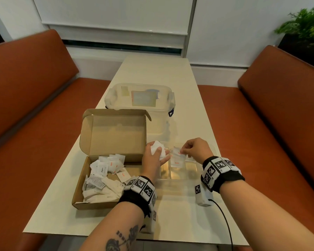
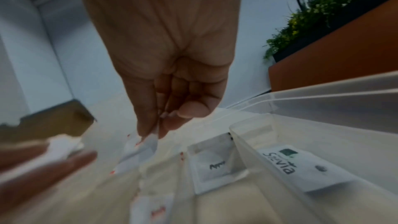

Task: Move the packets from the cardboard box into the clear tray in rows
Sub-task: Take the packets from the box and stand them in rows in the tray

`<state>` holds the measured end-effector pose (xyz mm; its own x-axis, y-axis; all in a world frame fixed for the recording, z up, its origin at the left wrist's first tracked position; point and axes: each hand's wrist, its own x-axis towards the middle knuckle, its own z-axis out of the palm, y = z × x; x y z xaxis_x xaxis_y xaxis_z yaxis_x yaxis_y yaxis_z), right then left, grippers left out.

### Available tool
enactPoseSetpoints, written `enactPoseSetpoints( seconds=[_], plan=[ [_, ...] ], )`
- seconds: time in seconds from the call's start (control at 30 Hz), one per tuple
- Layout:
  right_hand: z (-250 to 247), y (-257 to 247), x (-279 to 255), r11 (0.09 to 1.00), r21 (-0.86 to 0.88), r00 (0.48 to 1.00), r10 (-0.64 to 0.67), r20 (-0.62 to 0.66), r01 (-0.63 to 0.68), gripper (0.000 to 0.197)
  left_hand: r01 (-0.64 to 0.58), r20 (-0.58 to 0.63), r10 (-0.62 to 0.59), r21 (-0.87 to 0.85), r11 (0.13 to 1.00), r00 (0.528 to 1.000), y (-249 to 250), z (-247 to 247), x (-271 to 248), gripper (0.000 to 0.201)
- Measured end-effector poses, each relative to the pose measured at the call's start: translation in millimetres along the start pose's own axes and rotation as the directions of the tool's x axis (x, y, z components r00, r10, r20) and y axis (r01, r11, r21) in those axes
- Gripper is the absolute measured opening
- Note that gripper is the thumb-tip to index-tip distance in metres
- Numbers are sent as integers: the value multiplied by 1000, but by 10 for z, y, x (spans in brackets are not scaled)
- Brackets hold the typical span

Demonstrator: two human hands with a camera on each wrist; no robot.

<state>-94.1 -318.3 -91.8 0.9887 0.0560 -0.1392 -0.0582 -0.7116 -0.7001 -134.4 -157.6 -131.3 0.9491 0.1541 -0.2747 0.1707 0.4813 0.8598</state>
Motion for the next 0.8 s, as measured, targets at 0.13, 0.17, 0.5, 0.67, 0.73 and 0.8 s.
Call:
enactPoseSetpoints(
  seconds=[0.13,0.17,0.5,0.67,0.73,0.8],
  plan=[
    [134,29,-21,993,-119,995,24,94,-12,9,-8,13,9,-20,1000,1000,-10,-3,-2,24],
    [163,31,-18,989,-149,995,22,97,-7,8,-8,17,9,-19,1000,1000,-9,-2,-1,24],
    [227,6,34,910,-410,990,-3,140,61,9,0,16,-1,43,999,1000,-22,-9,22,27],
    [261,-6,34,867,-486,982,-24,189,114,10,-5,21,3,53,999,1000,-23,-11,20,26],
    [264,-16,47,841,-523,978,-34,204,138,13,-8,26,7,53,999,1000,-21,-11,24,26],
    [269,-24,50,808,-565,976,-53,211,166,14,-9,27,7,64,998,1000,-24,-12,31,28]
  ],
)
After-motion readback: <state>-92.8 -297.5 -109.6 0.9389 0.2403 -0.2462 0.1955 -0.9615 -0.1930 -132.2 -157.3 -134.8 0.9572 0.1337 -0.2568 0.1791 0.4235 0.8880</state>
